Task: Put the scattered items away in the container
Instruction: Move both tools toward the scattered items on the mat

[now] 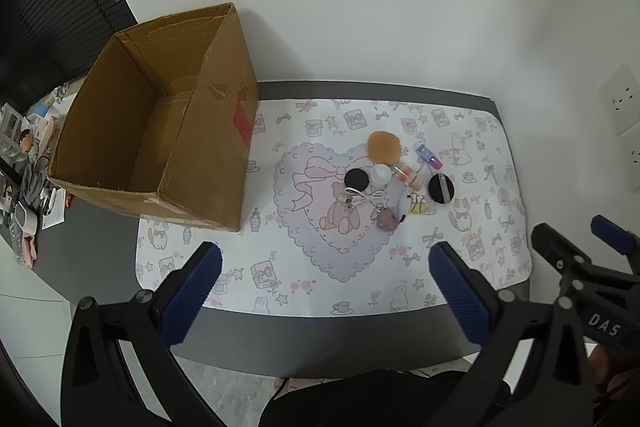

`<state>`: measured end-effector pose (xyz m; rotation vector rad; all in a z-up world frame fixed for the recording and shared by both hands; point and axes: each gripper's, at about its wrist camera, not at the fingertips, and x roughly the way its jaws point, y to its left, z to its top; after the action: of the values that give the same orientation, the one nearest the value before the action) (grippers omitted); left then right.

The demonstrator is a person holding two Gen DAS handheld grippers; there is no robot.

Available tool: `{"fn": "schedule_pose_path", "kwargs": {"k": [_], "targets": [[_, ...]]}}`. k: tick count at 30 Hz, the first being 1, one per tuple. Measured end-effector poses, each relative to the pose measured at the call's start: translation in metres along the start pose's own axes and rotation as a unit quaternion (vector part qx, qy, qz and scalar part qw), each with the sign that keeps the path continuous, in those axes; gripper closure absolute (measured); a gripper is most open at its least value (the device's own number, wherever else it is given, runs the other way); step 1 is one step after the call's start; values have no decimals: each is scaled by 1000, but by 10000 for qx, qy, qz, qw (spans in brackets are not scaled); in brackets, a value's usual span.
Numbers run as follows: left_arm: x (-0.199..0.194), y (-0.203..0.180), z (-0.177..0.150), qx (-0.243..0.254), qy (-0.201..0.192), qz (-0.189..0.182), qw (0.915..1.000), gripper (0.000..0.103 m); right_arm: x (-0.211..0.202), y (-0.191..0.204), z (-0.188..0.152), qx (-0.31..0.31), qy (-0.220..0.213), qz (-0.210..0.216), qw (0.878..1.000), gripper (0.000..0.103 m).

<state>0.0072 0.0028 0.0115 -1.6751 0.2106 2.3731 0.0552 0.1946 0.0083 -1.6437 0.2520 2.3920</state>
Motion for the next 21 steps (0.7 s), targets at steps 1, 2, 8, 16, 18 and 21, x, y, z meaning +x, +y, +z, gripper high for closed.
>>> {"fn": "schedule_pose_path", "kwargs": {"k": [1, 2, 8, 16, 18, 21], "targets": [[0, 1, 0, -12, -7, 7, 10000, 0, 0, 0, 0, 1, 8, 6, 10000, 0], [-1, 1, 0, -25, -10, 15, 10000, 0, 0, -1, 0, -2, 9, 10, 10000, 0], [-3, 3, 2, -62, -27, 20, 10000, 0, 0, -1, -2, 30, 9, -19, 10000, 0], [1, 2, 7, -111, 102, -22, 9999, 0, 0, -2, -4, 61, 28, -28, 10000, 0], [2, 0, 9, -97, 104, -18, 9999, 0, 0, -3, -3, 51, 31, -16, 10000, 0], [4, 0, 13, -77, 104, -30, 9999, 0, 3, -4, -4, 49, 20, -15, 10000, 0]]}}
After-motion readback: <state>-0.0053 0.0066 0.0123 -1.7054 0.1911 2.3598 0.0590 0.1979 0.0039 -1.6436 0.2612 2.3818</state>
